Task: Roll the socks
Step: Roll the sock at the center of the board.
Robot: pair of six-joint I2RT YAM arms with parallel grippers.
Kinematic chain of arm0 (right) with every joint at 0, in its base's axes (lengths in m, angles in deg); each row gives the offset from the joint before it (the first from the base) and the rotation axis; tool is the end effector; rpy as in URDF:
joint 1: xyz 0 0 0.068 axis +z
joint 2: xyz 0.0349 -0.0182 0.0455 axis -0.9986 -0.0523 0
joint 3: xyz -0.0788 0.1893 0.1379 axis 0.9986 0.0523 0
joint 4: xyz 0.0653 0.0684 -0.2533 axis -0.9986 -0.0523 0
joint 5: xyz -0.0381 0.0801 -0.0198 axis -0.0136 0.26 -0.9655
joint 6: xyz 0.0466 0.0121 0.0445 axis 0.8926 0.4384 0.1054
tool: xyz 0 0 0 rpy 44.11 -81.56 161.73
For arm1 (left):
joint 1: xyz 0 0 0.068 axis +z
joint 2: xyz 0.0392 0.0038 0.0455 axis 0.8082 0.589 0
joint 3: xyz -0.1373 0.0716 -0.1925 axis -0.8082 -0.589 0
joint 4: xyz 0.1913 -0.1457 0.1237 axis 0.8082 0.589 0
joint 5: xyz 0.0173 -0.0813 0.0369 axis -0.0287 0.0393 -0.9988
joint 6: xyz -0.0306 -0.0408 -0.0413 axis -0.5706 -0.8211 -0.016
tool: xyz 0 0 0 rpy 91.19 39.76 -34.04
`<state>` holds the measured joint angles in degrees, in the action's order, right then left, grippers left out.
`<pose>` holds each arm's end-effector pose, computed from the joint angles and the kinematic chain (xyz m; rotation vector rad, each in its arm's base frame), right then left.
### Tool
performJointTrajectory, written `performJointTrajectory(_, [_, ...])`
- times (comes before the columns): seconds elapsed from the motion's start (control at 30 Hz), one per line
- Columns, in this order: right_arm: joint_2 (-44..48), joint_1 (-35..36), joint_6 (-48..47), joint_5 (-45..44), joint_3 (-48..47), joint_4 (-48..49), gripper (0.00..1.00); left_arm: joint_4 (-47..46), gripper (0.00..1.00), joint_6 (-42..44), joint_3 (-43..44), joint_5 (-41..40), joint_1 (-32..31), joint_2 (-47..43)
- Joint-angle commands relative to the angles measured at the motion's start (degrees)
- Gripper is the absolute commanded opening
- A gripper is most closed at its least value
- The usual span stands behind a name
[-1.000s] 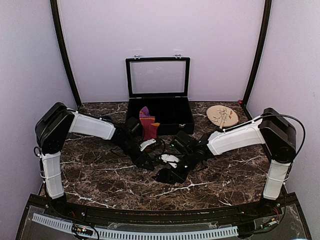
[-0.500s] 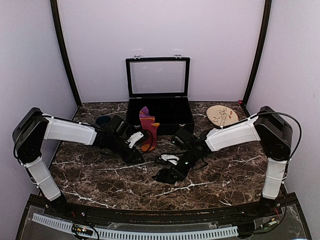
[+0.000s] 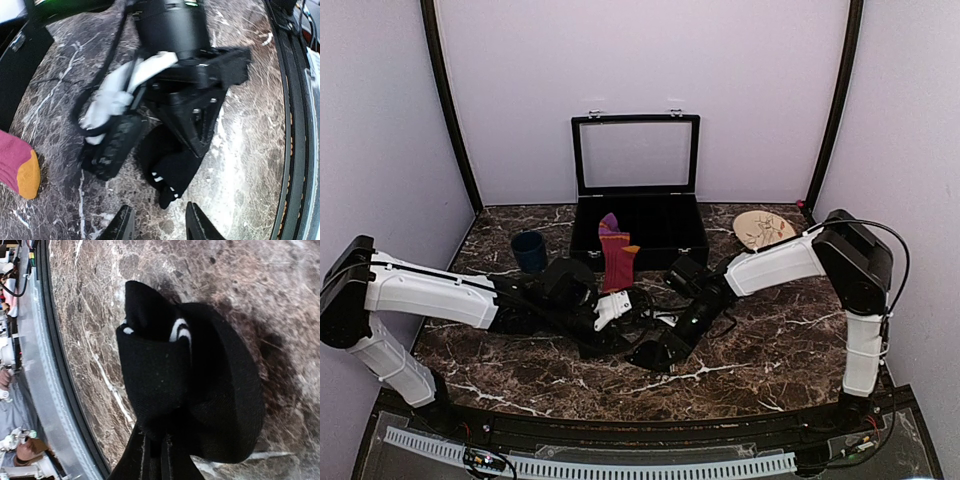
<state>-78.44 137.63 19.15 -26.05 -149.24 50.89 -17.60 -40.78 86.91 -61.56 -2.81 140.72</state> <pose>0.2069 0.3046 0.0770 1.3846 -2.5337 -1.1305 0.1788 -0.2876 0.1588 1.3787 1.8544 -0.5920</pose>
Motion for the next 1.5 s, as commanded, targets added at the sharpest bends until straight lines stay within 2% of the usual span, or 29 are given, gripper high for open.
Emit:
performJointTrajectory(0.0, [-3.53, -0.09, 0.60, 0.63, -1.79, -6.33, 0.00, 0.30, 0.38, 4.68, -0.39, -4.31, -3.06, -0.89])
performJointTrajectory(0.6, [-5.01, -0.53, 1.30, 1.59, -4.85, -8.28, 0.00, 1.48, 0.41, 14.24, 4.49, -9.14, -9.98, 8.08])
performJointTrajectory(1.47, [-4.69, -0.48, 0.61, 2.93, -6.43, -10.61, 0.00, -0.50, 0.43, 22.53, 8.05, -15.75, -11.71, 16.03])
